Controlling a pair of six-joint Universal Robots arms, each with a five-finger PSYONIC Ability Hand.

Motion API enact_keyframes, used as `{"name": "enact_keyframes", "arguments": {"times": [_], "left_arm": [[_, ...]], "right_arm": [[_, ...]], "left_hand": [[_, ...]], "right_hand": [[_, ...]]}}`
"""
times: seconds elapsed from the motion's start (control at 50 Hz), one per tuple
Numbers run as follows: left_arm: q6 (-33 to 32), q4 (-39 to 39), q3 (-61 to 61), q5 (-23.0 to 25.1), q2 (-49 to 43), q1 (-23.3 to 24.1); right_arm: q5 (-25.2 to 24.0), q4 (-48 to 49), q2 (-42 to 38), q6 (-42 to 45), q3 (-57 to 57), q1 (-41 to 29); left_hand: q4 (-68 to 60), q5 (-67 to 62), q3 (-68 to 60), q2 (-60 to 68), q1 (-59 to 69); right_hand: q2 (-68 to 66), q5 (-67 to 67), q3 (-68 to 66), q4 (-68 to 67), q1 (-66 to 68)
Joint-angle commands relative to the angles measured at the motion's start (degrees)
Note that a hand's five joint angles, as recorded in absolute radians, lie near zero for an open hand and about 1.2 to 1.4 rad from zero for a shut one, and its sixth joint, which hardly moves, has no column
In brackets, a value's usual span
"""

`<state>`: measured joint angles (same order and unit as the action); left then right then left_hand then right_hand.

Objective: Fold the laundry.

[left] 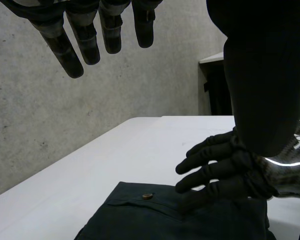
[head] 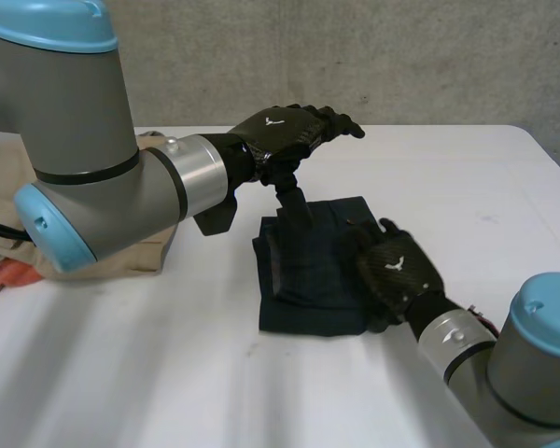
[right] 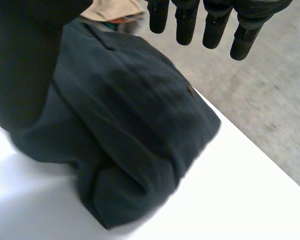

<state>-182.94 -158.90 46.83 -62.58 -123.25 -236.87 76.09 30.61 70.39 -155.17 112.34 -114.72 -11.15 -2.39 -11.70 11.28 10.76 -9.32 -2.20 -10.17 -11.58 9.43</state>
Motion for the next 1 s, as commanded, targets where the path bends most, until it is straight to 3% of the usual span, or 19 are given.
{"name": "enact_keyframes", "arguments": {"times": [0.02, 0.14, 0.46, 0.54, 0.56, 0.6, 0.8, 1.0], "left_arm": [[0.0, 0.3, -0.4, 0.6, -0.1, 0.0], [0.0, 0.3, -0.3, 1.1, 0.0, 0.0], [0.0, 0.3, 0.3, 1.3, 0.6, -0.2], [0.3, 0.3, 0.6, 1.4, 0.7, -0.5], [0.3, 0.2, 0.7, 1.5, 0.8, -0.5], [0.3, 0.2, 1.1, 1.6, 1.0, -0.7], [0.4, -0.2, 2.4, 2.3, 2.0, -1.3], [0.5, -0.3, 1.9, 2.3, 2.1, -1.0]], "right_arm": [[3.5, -4.3, -0.2, -25.6, -5.2, 7.8], [2.0, -11.8, -2.0, -37.9, -7.8, 10.5], [-3.9, -11.9, -12.2, -34.9, -12.4, 10.3], [-3.4, -8.8, -13.9, -34.6, -14.3, 9.4], [-3.1, -7.2, -14.5, -34.7, -15.2, 9.0], [-3.0, -5.6, -15.1, -34.8, -16.0, 8.7], [-2.9, 0.4, -19.8, -34.4, -27.9, 9.1], [7.9, -7.3, -35.5, -36.0, -61.6, 19.4]], "left_hand": [[1.1, 2.4, 1.7, -1.3, -0.8], [1.1, 2.4, 1.7, -1.3, -0.8], [1.1, 2.4, 1.7, -1.3, -0.8], [1.1, 2.4, 1.7, -1.3, -0.8], [1.1, 2.4, 1.7, -1.3, -0.8], [1.1, 2.4, 1.7, -1.3, -0.8], [1.1, 2.4, 1.7, -1.3, -0.8], [1.1, 2.4, 1.7, -1.3, -0.8]], "right_hand": [[-0.7, 2.2, 0.2, 1.6, 0.6], [-0.7, 2.2, 0.2, 1.6, 0.6], [-0.8, 2.1, 0.0, 1.4, 0.7], [-21.1, -18.3, -20.3, -18.9, 21.0], [-42.9, -40.0, -42.0, -40.6, 42.7], [-68.4, -65.5, -67.5, -66.1, 68.2], [-70.7, -67.8, -69.8, -68.4, 70.6], [-70.7, -67.8, -69.8, -68.4, 70.6]]}}
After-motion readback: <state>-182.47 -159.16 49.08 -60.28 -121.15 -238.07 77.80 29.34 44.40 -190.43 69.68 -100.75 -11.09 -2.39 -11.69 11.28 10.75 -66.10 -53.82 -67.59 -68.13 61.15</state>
